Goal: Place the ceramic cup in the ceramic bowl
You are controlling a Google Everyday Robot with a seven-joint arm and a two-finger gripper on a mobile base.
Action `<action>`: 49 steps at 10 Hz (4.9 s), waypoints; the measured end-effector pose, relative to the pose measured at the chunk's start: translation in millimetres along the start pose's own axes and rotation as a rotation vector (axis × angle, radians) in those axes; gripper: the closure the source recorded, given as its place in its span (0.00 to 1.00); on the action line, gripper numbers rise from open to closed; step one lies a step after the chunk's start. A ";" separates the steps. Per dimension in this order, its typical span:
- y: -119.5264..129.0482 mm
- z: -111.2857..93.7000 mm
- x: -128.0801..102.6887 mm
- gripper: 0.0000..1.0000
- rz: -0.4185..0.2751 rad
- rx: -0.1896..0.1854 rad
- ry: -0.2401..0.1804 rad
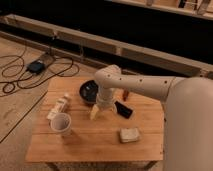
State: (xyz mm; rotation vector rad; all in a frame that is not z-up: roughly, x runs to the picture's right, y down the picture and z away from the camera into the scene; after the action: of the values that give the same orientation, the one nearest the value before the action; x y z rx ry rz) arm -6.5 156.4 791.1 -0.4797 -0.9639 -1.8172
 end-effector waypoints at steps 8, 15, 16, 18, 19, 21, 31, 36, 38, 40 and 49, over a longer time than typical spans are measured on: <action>0.0 0.0 0.0 0.20 0.000 0.000 0.000; 0.0 0.0 0.0 0.20 0.000 0.000 0.000; 0.0 0.0 0.0 0.20 0.000 0.000 0.000; -0.1 -0.2 0.3 0.20 0.000 0.000 0.000; 1.2 -0.7 1.6 0.20 0.001 -0.003 -0.001; -7.2 -5.5 21.5 0.20 -0.028 -0.009 0.003; -116.3 -31.0 40.5 0.20 -0.290 -0.021 0.031; -140.9 -19.9 43.6 0.20 -0.316 -0.055 0.062; -147.3 -16.1 48.9 0.20 -0.311 -0.081 0.092; -151.3 -11.1 53.0 0.20 -0.298 -0.106 0.120; -156.1 6.2 65.7 0.97 -0.268 -0.117 0.160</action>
State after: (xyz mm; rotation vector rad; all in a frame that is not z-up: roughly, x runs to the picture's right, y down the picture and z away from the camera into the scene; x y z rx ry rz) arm -175.4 154.3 777.6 -0.2798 -0.8462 -2.1271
